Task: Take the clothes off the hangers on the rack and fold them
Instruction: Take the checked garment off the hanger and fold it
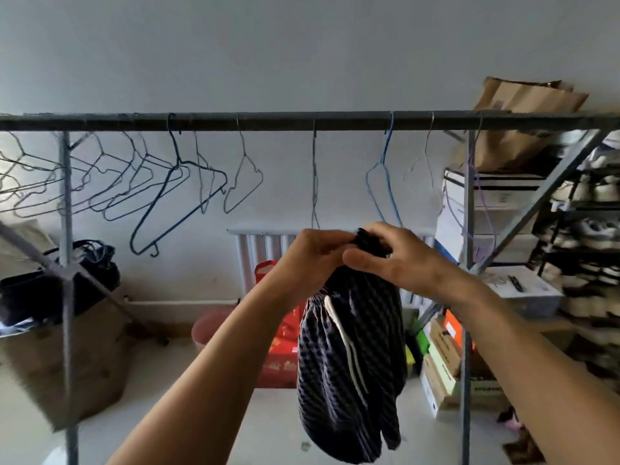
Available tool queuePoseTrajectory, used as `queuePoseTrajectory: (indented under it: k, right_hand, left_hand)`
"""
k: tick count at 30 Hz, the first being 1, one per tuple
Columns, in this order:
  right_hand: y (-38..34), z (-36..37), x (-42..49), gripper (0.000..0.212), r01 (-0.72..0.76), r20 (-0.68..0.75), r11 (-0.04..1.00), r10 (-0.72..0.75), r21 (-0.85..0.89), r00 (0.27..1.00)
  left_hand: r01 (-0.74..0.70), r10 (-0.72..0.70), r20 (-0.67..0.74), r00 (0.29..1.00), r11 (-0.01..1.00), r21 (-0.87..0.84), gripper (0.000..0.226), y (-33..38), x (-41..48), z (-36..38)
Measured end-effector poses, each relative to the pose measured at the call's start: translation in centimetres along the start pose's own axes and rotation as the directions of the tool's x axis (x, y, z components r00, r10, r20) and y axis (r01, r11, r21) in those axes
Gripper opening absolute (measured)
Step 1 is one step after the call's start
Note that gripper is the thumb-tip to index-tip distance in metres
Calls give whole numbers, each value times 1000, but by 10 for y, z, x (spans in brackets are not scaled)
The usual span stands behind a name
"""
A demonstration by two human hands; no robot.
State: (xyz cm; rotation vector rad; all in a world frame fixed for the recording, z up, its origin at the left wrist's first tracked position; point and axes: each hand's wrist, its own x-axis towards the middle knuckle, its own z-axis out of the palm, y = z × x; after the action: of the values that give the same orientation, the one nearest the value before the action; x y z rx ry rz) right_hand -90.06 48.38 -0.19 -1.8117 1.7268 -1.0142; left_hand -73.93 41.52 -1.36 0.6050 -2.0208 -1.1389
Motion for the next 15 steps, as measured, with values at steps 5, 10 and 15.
queuePoseTrajectory:
  k: [5, 10, 15]
  right_hand:
    - [-33, 56, 12, 38, 37, -7, 964, -37, 262, 999]
    - [-79, 97, 19, 23, 45, 15, 932, -54, 359, 998]
    - [-115, 126, 19, 19, 47, 135, 844, -140, 535, 981]
  left_hand:
    - [5, -14, -98, 995, 996, -92, 16, -9, -36, -54]
    - [36, -37, -20, 999, 999, -20, 51, -37, -87, -122]
    - [120, -131, 222, 966, 991, 61, 59, -56, -127, -174]
